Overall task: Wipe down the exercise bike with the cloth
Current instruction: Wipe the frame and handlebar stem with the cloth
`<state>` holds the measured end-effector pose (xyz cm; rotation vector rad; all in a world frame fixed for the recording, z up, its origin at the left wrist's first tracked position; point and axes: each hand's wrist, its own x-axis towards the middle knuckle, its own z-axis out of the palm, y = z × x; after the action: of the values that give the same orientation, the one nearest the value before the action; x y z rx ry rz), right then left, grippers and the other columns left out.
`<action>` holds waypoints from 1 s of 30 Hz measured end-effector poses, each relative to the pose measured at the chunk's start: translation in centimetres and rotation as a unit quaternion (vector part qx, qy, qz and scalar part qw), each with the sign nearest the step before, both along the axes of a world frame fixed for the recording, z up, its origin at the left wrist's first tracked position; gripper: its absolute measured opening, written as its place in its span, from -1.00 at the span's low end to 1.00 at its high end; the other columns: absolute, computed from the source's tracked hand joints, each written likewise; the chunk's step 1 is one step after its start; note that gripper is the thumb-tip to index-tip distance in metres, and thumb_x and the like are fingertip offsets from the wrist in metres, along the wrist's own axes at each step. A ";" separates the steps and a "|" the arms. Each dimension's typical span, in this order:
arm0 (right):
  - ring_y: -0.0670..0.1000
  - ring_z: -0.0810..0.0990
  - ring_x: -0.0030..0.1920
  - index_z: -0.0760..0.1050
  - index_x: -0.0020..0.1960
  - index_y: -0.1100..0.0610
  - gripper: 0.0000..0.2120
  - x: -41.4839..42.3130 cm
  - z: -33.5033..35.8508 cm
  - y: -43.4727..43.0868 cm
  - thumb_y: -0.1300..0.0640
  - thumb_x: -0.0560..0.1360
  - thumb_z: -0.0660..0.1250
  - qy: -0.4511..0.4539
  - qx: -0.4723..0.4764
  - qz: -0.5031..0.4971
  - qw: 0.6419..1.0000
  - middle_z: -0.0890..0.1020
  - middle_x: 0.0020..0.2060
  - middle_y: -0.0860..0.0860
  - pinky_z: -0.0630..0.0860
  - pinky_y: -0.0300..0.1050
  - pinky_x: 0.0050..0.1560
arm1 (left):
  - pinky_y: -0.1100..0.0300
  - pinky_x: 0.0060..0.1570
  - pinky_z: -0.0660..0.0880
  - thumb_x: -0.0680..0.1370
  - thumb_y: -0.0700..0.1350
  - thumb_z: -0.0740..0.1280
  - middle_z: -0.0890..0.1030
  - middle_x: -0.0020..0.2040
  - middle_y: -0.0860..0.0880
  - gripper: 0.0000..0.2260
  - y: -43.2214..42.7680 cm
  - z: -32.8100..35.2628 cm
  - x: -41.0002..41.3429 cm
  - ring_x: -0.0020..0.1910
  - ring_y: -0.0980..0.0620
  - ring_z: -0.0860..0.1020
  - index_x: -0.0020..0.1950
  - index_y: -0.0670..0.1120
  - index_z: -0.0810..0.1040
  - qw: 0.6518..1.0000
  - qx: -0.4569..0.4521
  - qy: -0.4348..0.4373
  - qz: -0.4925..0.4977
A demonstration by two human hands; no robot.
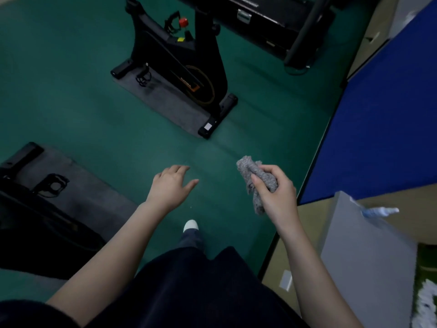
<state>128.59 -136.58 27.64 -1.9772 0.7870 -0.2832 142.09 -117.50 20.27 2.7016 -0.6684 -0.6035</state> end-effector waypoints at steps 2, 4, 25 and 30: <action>-0.19 0.60 -0.13 0.53 0.00 0.00 -0.90 3.2 0.2 -0.6 0.11 0.50 0.40 -0.002 -0.007 0.014 1.000 0.63 -0.10 -0.17 0.49 -0.27 -0.13 | 0.00 0.35 0.23 0.59 0.20 0.15 0.37 0.42 -0.04 -0.49 -0.3 0.3 2.6 0.40 -0.07 0.32 0.46 -0.05 0.30 1.000 -0.005 -0.003 0.008; -0.27 0.57 -0.19 0.54 -0.01 0.00 -0.90 6.6 0.1 -0.8 0.12 0.49 0.41 0.004 -0.006 0.038 0.999 0.61 -0.15 -0.22 0.47 -0.34 -0.17 | 0.01 0.34 0.23 0.59 0.19 0.15 0.37 0.43 -0.04 -0.49 0.3 0.5 4.9 0.40 -0.07 0.32 0.45 -0.04 0.31 0.999 -0.005 0.001 0.033; -0.23 0.57 -0.14 0.53 -0.05 -0.02 -0.87 37.1 -0.4 -1.8 0.16 0.47 0.43 0.003 0.023 0.386 0.922 0.64 -0.11 -0.14 0.39 -0.50 -0.15 | 0.03 0.38 0.21 0.60 0.17 0.16 0.39 0.42 -0.05 -0.49 3.4 0.9 18.6 0.42 -0.04 0.29 0.47 -0.07 0.30 0.921 0.041 0.022 0.387; -0.09 0.56 -0.16 0.51 -0.06 -0.01 -0.85 44.7 -0.4 -4.9 0.17 0.46 0.43 -0.007 -0.001 0.409 0.913 0.61 -0.17 -0.13 0.39 -0.38 -0.16 | 0.06 0.38 0.18 0.60 0.17 0.16 0.41 0.41 -0.05 -0.49 0.2 1.3 22.8 0.42 -0.03 0.29 0.47 -0.05 0.30 0.899 0.044 0.008 0.435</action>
<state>173.26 -141.48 27.20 -2.1178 -0.0979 0.2033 164.87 -117.27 21.58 2.6788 0.5919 -0.4027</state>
